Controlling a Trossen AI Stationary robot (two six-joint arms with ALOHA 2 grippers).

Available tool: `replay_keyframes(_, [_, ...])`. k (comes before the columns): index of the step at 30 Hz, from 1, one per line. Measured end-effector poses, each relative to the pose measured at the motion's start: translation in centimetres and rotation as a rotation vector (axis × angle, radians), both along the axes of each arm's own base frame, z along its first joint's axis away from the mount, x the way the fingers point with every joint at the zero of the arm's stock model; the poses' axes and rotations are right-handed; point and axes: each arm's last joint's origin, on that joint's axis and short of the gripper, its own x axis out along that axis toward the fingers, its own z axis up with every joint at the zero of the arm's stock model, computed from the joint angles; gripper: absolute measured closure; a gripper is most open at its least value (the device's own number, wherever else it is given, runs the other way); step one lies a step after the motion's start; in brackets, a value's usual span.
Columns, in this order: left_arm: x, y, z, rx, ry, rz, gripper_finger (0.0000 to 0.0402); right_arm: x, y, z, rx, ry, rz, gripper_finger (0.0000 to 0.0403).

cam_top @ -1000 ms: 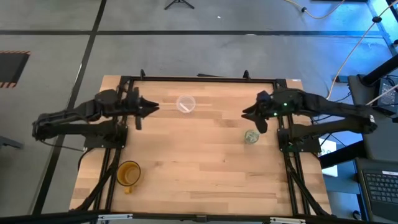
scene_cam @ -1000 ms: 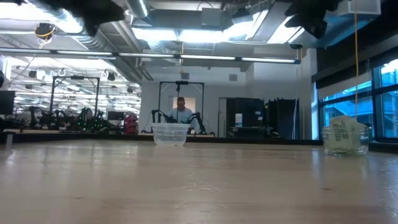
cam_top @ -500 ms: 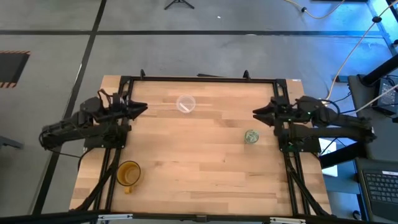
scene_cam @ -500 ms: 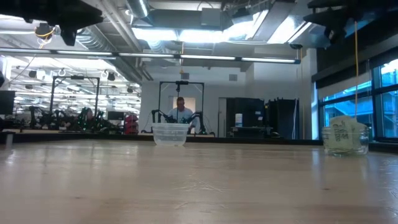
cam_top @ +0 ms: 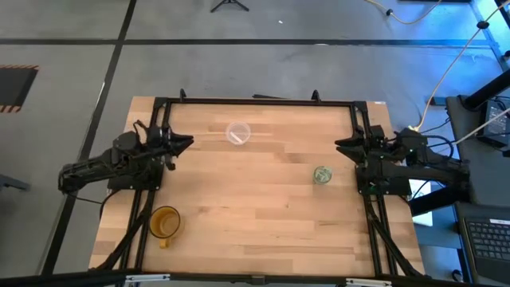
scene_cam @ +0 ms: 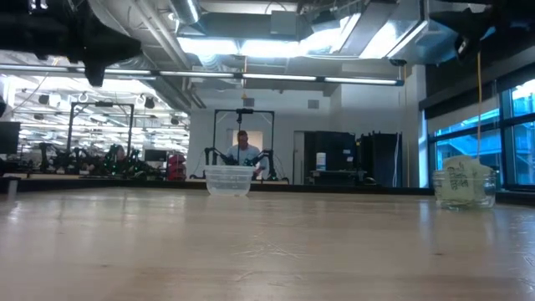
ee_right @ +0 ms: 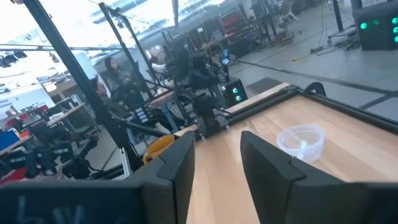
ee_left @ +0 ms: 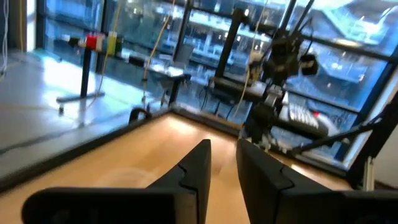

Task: Pick and place Stevia / Truvia into bins
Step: Return to Home Position

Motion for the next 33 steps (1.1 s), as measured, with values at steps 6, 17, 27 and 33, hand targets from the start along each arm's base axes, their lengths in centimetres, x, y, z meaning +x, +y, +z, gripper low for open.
replay_keyframes(6, [1.0,0.3,-2.4,-0.013,-0.008,-0.003,0.0329,-0.3,0.0,-1.1,-0.004,-0.032,-0.001,0.0269])
replay_keyframes(17, [1.7,0.6,-5.0,-0.032,0.003,0.045,0.0329,0.4,0.0,-4.3,-0.006,-0.101,0.0,0.0269])
replay_keyframes(27, [1.7,0.8,-5.4,0.062,0.066,0.107,0.0329,1.4,-0.2,-7.0,-0.006,-0.077,-0.032,0.027])
replay_keyframes(33, [1.8,0.8,-5.4,0.066,0.069,0.103,0.0329,2.1,-0.4,-9.0,-0.025,-0.087,-0.075,0.027])
